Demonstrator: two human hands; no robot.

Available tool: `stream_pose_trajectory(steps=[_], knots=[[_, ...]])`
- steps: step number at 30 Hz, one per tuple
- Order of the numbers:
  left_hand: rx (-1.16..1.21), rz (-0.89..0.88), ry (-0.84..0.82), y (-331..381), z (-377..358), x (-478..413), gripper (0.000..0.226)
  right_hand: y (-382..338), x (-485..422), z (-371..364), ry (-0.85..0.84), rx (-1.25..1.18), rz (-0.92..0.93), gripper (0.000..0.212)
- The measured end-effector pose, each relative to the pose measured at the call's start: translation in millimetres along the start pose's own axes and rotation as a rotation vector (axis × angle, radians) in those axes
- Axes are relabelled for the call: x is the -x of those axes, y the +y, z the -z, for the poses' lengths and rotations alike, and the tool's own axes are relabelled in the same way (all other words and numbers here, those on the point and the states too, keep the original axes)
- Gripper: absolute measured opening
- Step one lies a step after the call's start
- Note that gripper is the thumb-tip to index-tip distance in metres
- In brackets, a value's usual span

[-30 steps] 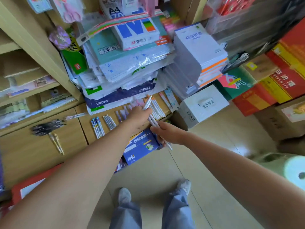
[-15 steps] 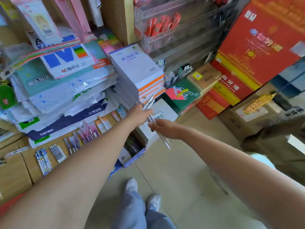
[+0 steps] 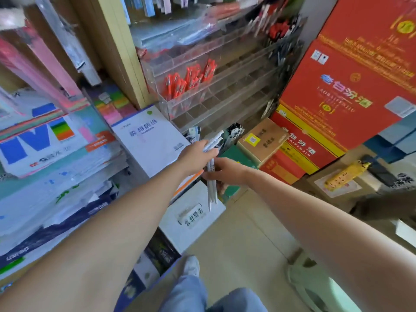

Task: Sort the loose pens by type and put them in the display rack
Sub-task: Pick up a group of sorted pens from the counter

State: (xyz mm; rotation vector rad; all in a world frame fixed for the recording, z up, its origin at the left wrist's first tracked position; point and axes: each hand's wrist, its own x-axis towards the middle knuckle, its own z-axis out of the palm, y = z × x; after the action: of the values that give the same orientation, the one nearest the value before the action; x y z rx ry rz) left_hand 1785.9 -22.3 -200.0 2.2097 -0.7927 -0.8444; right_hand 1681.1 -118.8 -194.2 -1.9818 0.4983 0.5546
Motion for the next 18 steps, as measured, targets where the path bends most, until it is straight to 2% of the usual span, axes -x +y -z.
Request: stream_pose_trajectory(steps=[3, 7, 10, 14, 18], knots=[[0.123, -0.009, 0.043, 20.4, 9.6, -35.8, 0.022, 1.8, -24.6, 40.2, 0.060, -0.002, 0.018, 0.025], [0.274, 0.075, 0.125, 38.8, 13.5, -90.6, 0.027, 13.4, -62.2, 104.6, 0.201, -0.196, 0.006, 0.017], [0.353, 0.138, 0.178, 51.6, 10.7, -132.6, 0.031, 23.7, -92.0, 158.4, 0.291, -0.275, 0.047, 0.022], [0.452, 0.212, 0.292, 72.0, 8.0, -176.3, 0.029, 29.3, -128.7, 225.8, 0.266, -0.241, 0.069, 0.022], [0.413, 0.279, 0.370, 86.3, 6.5, -208.8, 0.033, 27.0, -158.7, 274.3, 0.275, -0.276, 0.109, 0.021]])
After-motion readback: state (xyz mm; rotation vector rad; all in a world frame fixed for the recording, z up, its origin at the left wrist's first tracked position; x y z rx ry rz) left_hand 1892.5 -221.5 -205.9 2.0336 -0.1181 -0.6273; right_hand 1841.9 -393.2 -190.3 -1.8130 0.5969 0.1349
